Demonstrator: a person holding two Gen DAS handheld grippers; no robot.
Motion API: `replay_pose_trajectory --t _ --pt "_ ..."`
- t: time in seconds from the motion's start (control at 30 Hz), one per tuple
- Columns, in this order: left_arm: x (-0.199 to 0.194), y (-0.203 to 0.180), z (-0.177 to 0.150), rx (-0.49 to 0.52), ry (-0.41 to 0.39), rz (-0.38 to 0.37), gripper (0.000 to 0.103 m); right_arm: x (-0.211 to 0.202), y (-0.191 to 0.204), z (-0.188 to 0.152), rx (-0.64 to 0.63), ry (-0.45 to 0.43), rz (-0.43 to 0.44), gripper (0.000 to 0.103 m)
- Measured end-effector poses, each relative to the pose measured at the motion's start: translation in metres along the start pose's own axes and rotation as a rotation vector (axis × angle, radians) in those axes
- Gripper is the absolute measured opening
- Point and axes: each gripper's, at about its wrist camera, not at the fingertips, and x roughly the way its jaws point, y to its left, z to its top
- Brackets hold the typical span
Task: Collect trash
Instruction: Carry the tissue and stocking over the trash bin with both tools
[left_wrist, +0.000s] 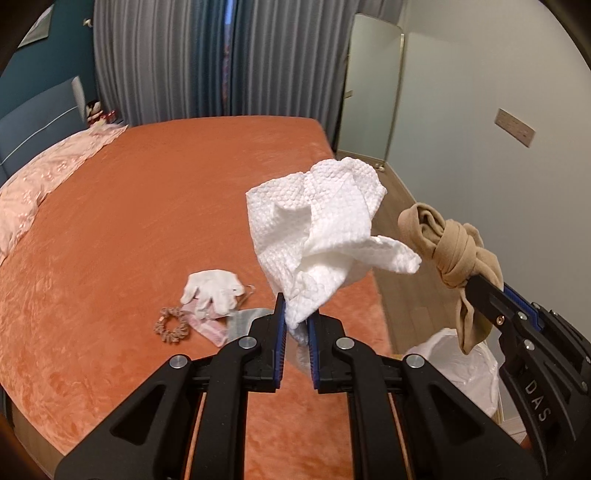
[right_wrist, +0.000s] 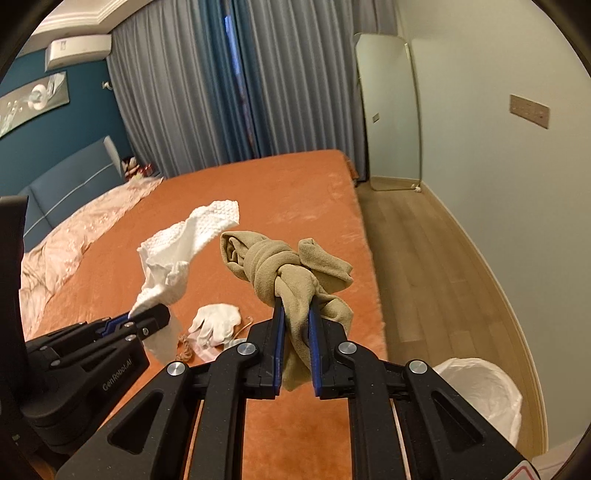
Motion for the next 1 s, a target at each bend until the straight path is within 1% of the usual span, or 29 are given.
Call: replay_pose_trajectory --t 0.23,0.33,0.4,0.6,0.87,1.0 --pt "-0.009 -0.063 -0.007 0.080 0.001 -0.061 0.010 -0.045 -0.054 -0.008 0.059 -0.044 -0.065 0.011" --pt "-0.008 -0.090 -0.015 0.119 0.013 -0.083 0.010 -0.058 -0.077 -0.015 0.089 -0.051 -0.092 0.011" --pt "-0.010 -0.112 -0.027 0.144 0.023 -0.096 0.010 -0.065 -0.097 -0.022 0.114 -0.052 -0.110 0.011" --pt "-0.007 -0.171 -0.054 0.203 0.054 -0.126 0.010 -0.074 -0.142 -0.041 0.169 -0.036 -0.163 0.011" --pt "0.008 -0.222 -0.082 0.259 0.112 -0.167 0.010 -0.078 -0.195 -0.076 0.249 0.005 -0.216 0.011" --pt "0.021 -0.240 -0.097 0.287 0.149 -0.180 0.011 -0.075 -0.207 -0.090 0.281 0.020 -0.226 0.011"
